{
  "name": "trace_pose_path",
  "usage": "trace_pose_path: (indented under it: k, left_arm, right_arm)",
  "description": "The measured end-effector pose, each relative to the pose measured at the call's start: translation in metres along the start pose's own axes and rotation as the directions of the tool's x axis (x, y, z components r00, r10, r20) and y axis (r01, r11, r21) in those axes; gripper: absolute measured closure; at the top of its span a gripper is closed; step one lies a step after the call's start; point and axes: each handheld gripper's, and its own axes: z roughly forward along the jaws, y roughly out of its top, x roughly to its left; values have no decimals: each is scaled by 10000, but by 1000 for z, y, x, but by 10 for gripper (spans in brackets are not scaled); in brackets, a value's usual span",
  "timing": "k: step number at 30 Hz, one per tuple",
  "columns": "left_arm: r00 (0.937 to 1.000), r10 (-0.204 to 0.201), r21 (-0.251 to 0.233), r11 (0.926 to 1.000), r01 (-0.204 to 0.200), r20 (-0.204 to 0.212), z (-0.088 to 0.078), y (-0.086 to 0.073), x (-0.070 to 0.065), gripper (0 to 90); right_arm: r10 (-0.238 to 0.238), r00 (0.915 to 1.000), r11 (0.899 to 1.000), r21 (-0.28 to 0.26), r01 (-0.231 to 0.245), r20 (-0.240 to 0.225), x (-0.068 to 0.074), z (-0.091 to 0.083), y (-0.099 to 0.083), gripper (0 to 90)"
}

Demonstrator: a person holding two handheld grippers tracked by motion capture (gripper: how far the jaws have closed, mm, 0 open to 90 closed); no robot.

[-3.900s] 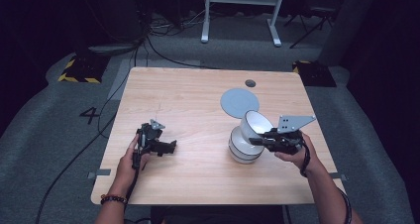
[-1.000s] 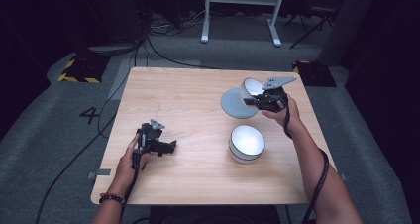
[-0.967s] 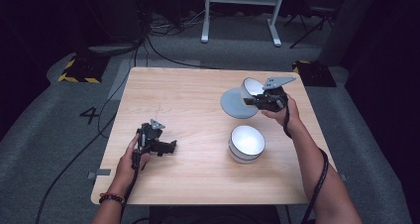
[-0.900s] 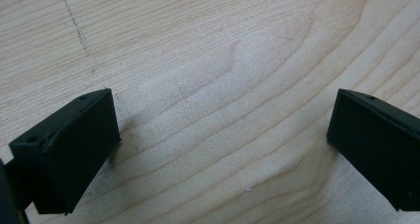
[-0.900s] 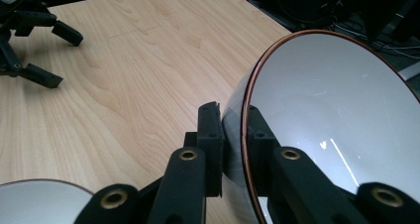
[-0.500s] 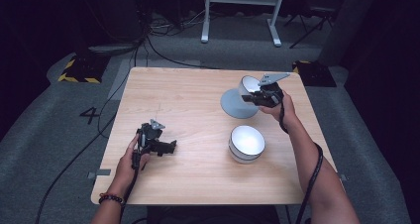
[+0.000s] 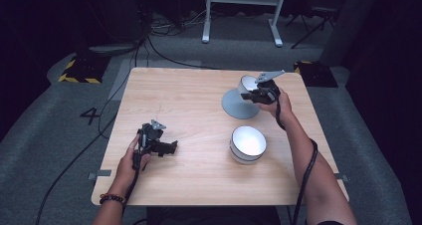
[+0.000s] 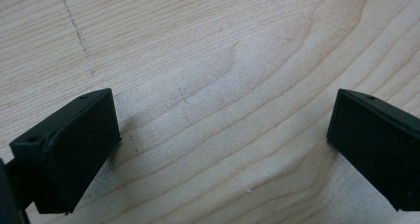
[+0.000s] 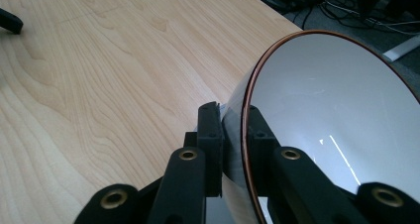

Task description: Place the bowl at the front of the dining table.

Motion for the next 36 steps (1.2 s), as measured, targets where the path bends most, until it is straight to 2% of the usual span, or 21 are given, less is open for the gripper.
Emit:
trace_pose_path:
  k: [10, 18, 25, 28, 36]
  left_arm:
    - [10000, 6, -5, 10000, -6, -13, 0, 0, 0, 0]
    - [10000, 6, -5, 10000, -6, -10, 0, 0, 0, 0]
    - [10000, 18, -32, 10000, -18, -25, 0, 0, 0, 0]
    - [10000, -6, -21, 10000, 6, -19, 0, 0, 0, 0]
    - [10000, 6, -25, 10000, -6, -32, 0, 0, 0, 0]
  right_arm:
    - [-21, 9999, 9981, 610, 14, 103, -4, 21, -3, 819]
    - [161, 9997, 9970, 759, -174, 178, -9, 30, -8, 818]
    - [130, 9997, 9952, 968, -149, 202, -8, 41, -7, 818]
    - [-62, 9998, 9941, 1086, 42, 180, -7, 45, -6, 818]
    - [-20, 9995, 9922, 1248, -18, 299, -6, 52, -6, 817]
